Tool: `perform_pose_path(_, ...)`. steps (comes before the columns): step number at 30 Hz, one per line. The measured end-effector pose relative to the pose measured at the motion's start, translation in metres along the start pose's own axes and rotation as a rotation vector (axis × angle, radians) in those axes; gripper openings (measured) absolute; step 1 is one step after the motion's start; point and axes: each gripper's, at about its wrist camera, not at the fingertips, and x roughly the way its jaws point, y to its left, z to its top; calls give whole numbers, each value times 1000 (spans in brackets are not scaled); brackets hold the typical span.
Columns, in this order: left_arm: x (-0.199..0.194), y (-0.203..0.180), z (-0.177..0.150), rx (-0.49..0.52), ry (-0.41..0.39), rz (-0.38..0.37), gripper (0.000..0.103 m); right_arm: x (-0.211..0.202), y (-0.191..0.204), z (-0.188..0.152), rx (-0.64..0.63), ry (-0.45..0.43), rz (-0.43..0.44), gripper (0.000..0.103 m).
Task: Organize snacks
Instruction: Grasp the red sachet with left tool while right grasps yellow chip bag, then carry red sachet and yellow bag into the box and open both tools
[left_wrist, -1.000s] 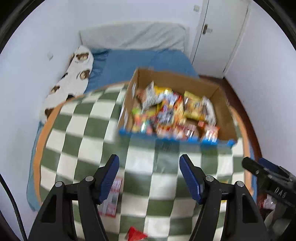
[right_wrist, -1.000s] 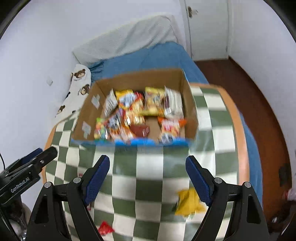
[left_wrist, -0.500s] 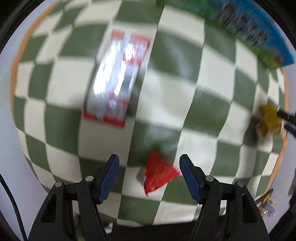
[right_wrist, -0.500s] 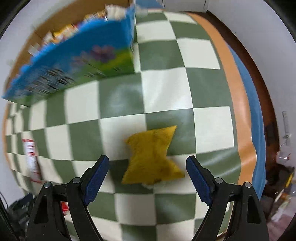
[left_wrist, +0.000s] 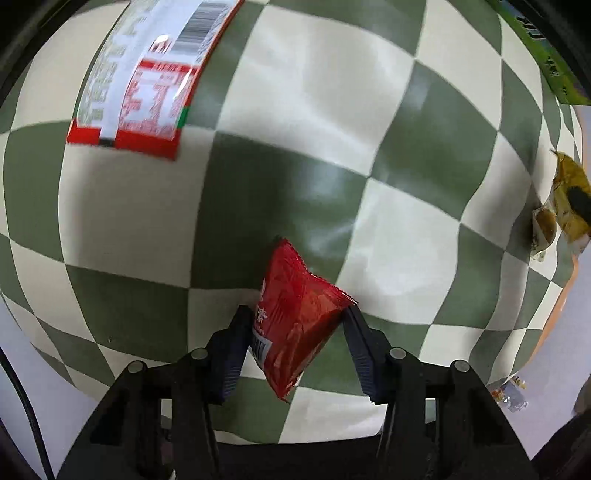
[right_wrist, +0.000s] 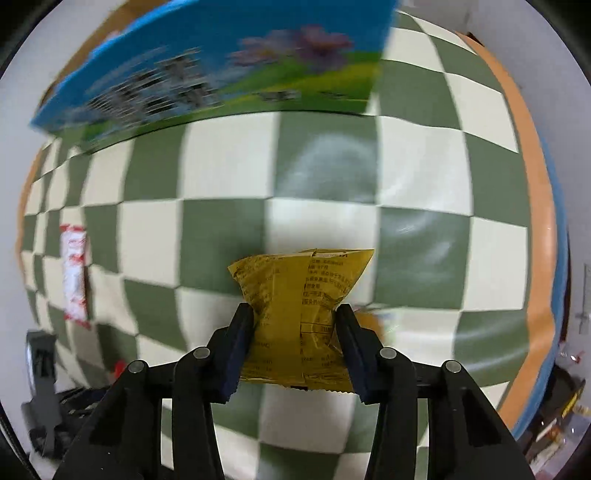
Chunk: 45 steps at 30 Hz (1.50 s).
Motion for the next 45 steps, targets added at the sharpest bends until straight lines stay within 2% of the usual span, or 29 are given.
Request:
perform_pose_path(5,-7,-26,10,27,-48,16,48,24,14,-33,-14,57,42,49)
perform_pose_path(9,-8,-53,26,58,-92,44,48,49,14,-41,4,102,43,49)
perform_pose_path(11,-3,-66,31,84,-82,60,48,54,13,-43,7,127,49,51)
perform_pose_path(13,8,-76,33,119,-45,92,52,59,13,-44,15,151,49,65)
perform_pose_path(14,11,-79,32,130,-39,102,52,59,12,-45,16,154,53,67)
perform_pose_path(20,10,-78,29,125,-44,100,49,65,9,-44,19,157,47,67)
perform_pose_path(21,8,-73,31,119,-48,105,47,66,8,-44,20,154,42,65)
perform_pose_path(22,7,-73,29,113,-52,107,46,65,7,-44,17,143,41,53)
perform_pose_path(23,6,-74,26,108,-58,108,46,65,8,-44,9,137,32,50)
perform_pose_path(29,-12,-78,22,111,-93,85,43,39,3,-42,13,89,68,44)
perform_pose_path(32,-33,-76,10,123,-130,55,43,19,0,-36,21,70,101,44)
perform_pose_path(35,-67,-85,6,127,-180,-14,43,-11,0,-23,22,22,137,43)
perform_pose_path(38,-117,-99,8,141,-258,-90,43,-50,-3,-4,30,-38,184,43)
perform_pose_path(41,-175,-110,34,172,-343,-138,43,-88,5,24,29,-116,219,43)
perform_pose_path(43,-214,-110,74,185,-388,-158,43,-110,11,49,27,-166,238,43)
perform_pose_path(45,-248,-118,110,199,-437,-143,43,-129,13,76,23,-214,243,43)
